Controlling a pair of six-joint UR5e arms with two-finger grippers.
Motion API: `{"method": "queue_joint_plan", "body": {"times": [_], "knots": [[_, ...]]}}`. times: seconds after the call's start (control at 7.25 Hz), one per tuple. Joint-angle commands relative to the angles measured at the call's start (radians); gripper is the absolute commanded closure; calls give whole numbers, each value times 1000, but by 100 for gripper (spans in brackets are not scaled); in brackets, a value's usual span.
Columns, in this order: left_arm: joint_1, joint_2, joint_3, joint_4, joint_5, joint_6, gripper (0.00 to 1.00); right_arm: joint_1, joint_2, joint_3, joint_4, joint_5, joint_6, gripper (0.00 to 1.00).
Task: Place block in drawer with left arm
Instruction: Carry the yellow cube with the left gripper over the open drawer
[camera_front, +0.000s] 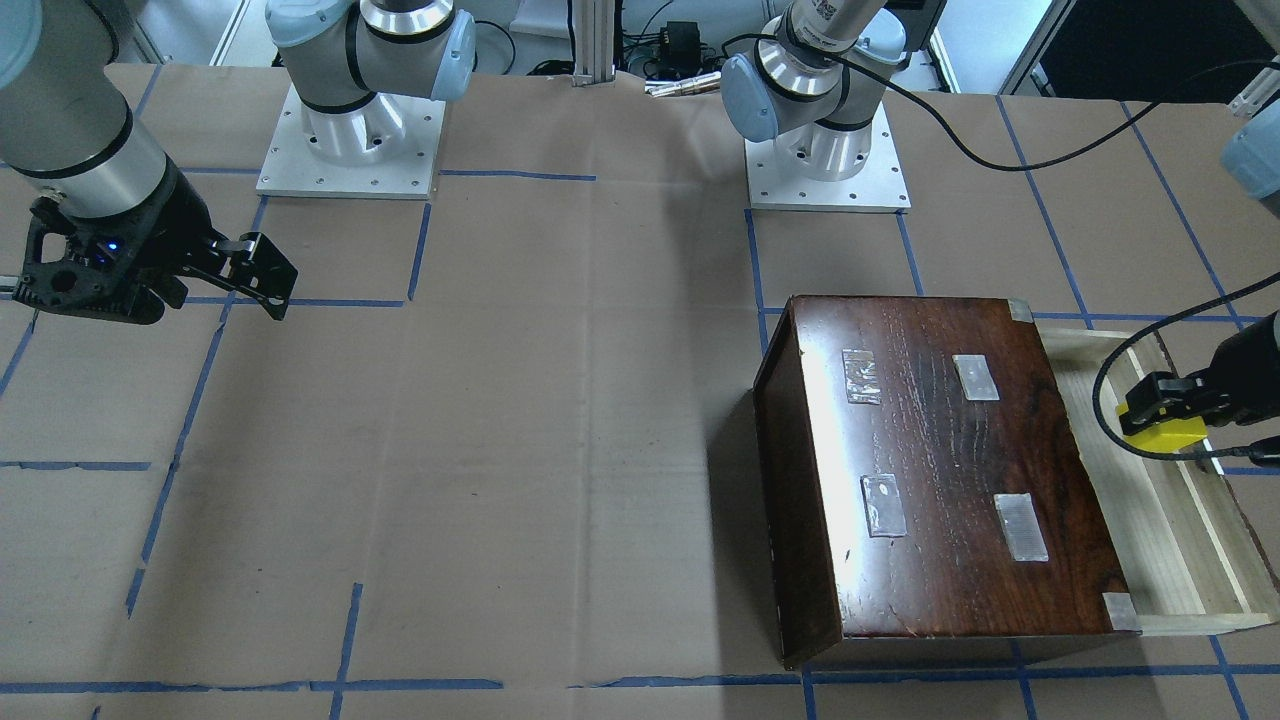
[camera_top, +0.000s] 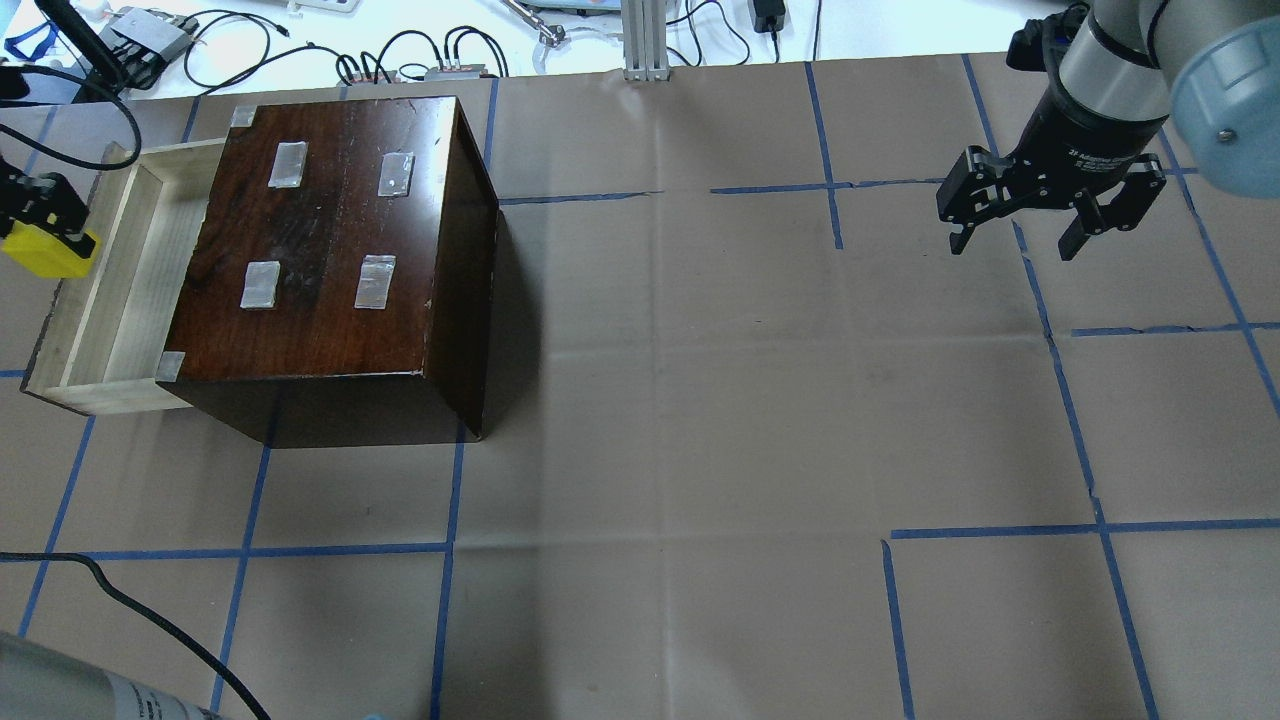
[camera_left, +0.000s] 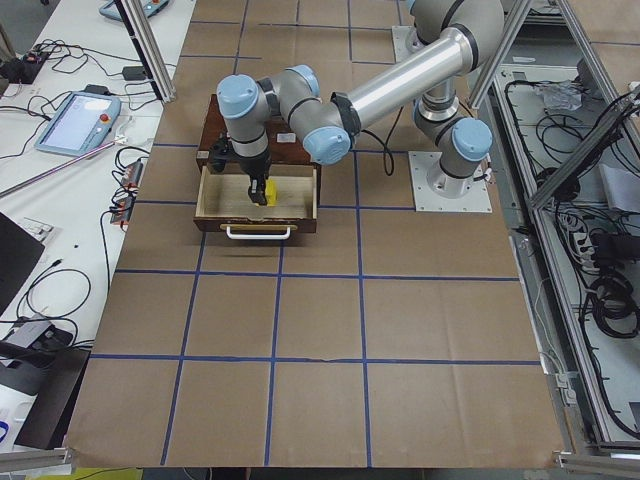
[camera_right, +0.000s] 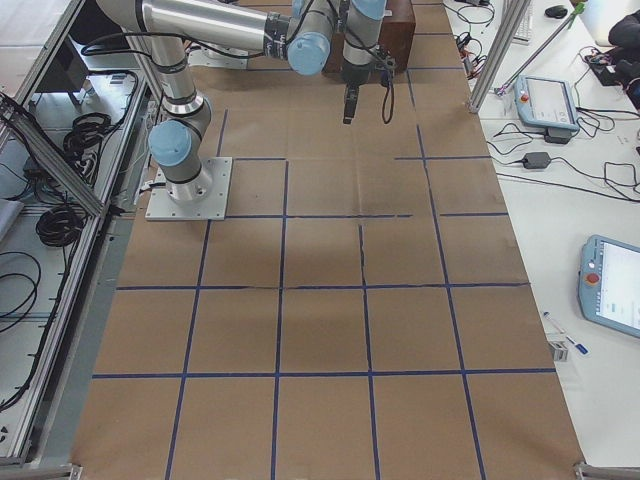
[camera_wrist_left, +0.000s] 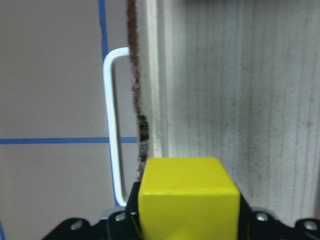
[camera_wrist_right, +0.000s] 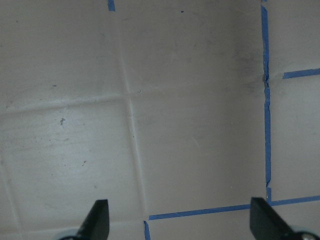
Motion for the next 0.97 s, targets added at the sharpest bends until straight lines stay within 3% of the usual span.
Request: {"method": "queue_joint_plan", "body": {"times": [0.0, 0.55, 0.69, 0.83], "knots": [[-19, -37, -17, 30, -25, -14, 100, 0, 0, -2, 0, 0, -1, 0], [-21, -75, -11, 43, -28, -13, 95, 0, 0, 0, 0, 0, -1, 0], [-21, -80, -10, 44, -25, -11, 86, 0, 0, 0, 0, 0, -1, 0], [-19, -80, -8, 58, -24, -10, 62, 0, 0, 0, 0, 0, -1, 0]]}}
